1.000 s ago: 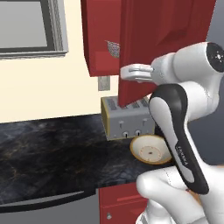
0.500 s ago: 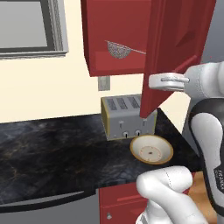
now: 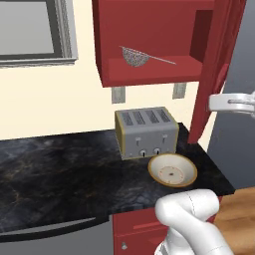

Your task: Open the cabinet and setup a tea strainer by placing it in the bowl upright.

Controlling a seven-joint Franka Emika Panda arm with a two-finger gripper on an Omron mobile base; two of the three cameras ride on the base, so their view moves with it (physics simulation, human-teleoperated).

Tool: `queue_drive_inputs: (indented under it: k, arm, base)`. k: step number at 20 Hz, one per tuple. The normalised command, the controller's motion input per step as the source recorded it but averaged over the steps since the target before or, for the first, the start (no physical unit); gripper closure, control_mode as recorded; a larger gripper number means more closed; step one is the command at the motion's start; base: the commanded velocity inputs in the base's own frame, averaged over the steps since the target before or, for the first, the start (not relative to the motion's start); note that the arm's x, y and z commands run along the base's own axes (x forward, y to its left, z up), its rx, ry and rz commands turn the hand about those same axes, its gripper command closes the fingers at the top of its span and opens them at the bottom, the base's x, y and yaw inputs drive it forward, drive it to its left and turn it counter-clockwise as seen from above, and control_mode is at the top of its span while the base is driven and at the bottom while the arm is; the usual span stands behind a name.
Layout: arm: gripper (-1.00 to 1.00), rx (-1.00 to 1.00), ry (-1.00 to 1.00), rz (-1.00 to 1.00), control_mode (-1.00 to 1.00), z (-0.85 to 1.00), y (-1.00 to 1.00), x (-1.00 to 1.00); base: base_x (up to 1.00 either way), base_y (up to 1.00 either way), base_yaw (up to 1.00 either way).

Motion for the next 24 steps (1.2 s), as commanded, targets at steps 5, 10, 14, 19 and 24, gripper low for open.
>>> queue_drive_inputs:
  k: [5,10,14,19,24]
  arm:
    - [1.0,0.0,0.0,0.0,-1.0,0.01,-0.19,-0.42]
    - [-1.0,0.0,0.0,0.0,-1.0,0.04,0.0,-0.32]
    - [-1.0,-0.01,0.0,-0.01,-1.0,0.18,0.0,-0.39]
    - [-1.0,-0.12,0.01,-0.05,-1.0,0.38,0.07,-0.49]
    - [-1.0,-0.38,0.14,-0.11,-1.0,0.29,0.45,-0.38]
  base:
    - [0.0,0.0,0.0]
    - [0.0,0.0,0.0]
    - [0.0,0.0,0.0]
    - [0.0,0.0,0.0]
    - [0.0,0.0,0.0]
